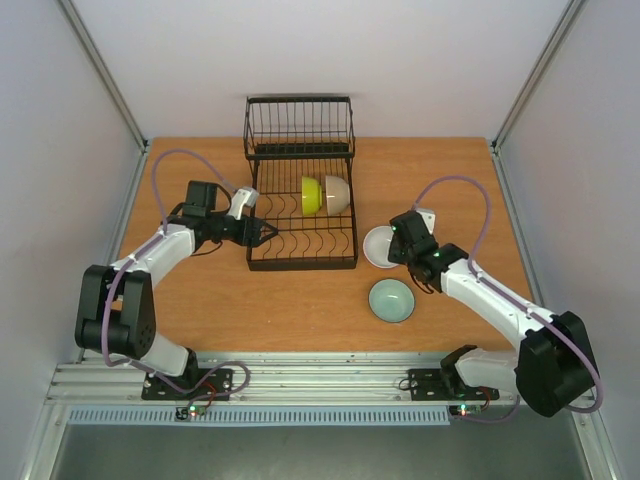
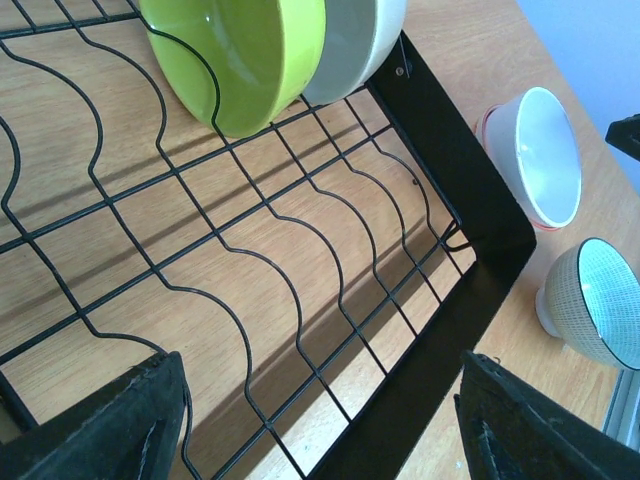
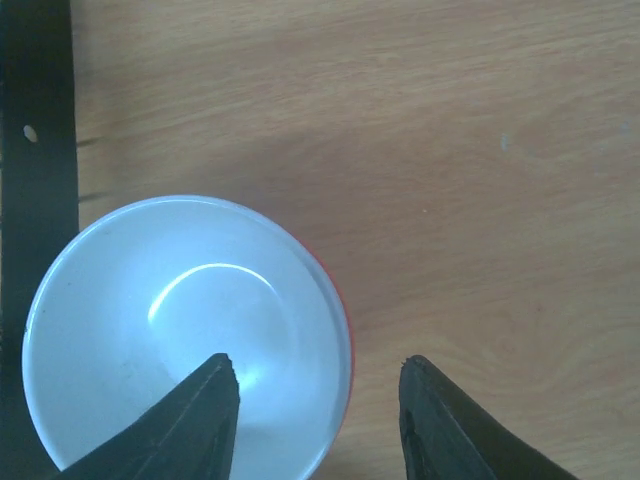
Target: Load the bowls into the dish rack
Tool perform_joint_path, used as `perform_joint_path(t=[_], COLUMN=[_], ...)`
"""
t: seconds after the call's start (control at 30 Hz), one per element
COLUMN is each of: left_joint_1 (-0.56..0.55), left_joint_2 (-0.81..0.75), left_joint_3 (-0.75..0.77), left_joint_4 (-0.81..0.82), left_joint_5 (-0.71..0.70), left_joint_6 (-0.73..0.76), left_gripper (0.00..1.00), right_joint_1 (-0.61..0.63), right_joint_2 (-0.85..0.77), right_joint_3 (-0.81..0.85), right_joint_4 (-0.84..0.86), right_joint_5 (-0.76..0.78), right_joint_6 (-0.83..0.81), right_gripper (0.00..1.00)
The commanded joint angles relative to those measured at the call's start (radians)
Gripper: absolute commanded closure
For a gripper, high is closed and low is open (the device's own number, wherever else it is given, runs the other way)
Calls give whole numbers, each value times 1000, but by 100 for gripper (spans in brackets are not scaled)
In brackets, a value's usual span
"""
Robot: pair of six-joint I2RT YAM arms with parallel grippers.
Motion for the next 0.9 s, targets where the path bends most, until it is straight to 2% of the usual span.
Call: perform_joint_path(t=[0.0, 0.17, 0.5, 0.87], left_joint_1=[-6, -7, -7, -9], left_joint_2=[10, 15, 13, 8], left_joint_3=[27, 30, 29, 30], left_joint_4=[16, 15, 13, 12], left_joint_5=[-13, -14, -11, -11], left_joint_6=[21, 21, 21, 21], left_gripper=[26, 26, 26, 26], right_joint_1=[-29, -52, -72, -85], right_joint_2=[29, 53, 89, 137], right_joint_3=[-12, -22, -31, -37], right_joint_4=[60, 94, 101, 133], right_joint_5=[-68, -105, -97, -106], right_joint_6=[26, 28, 33, 37], right_gripper=[58, 65, 67, 83])
